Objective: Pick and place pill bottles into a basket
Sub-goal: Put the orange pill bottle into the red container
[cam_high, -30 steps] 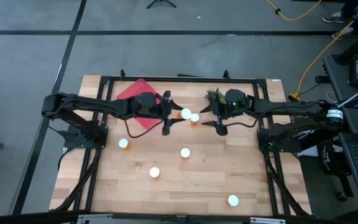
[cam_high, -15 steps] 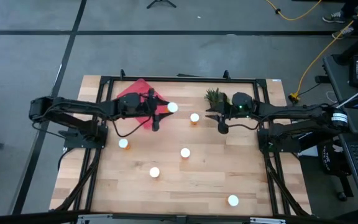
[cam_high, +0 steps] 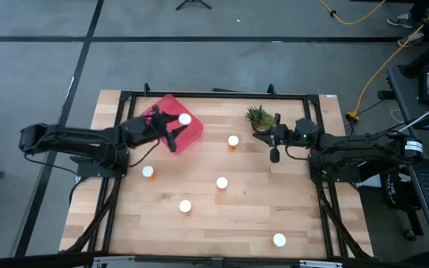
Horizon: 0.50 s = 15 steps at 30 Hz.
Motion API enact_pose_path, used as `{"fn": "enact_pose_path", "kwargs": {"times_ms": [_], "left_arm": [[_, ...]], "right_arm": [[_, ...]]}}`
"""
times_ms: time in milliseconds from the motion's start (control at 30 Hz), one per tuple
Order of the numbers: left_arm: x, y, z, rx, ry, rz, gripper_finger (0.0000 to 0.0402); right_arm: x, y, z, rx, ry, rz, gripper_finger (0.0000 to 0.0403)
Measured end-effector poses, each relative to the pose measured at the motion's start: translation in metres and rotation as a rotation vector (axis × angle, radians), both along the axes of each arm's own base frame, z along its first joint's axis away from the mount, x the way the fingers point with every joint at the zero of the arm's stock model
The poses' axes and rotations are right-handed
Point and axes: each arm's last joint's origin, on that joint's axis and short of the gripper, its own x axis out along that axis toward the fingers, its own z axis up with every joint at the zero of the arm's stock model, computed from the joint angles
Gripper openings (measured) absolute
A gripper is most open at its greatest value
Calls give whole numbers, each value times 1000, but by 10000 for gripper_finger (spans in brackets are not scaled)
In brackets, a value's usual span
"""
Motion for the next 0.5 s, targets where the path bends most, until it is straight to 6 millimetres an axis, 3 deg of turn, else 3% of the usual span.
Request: {"fn": "enact_pose_path", "kwargs": {"times_ms": [300,500], "left_arm": [[-27,3,-16,16,-26,285,196],[-32,4,-26,50,-59,326,196]], "right_arm": [[0,0,-1,4,7,1,11],[0,0,-1,4,6,1,15]]}}
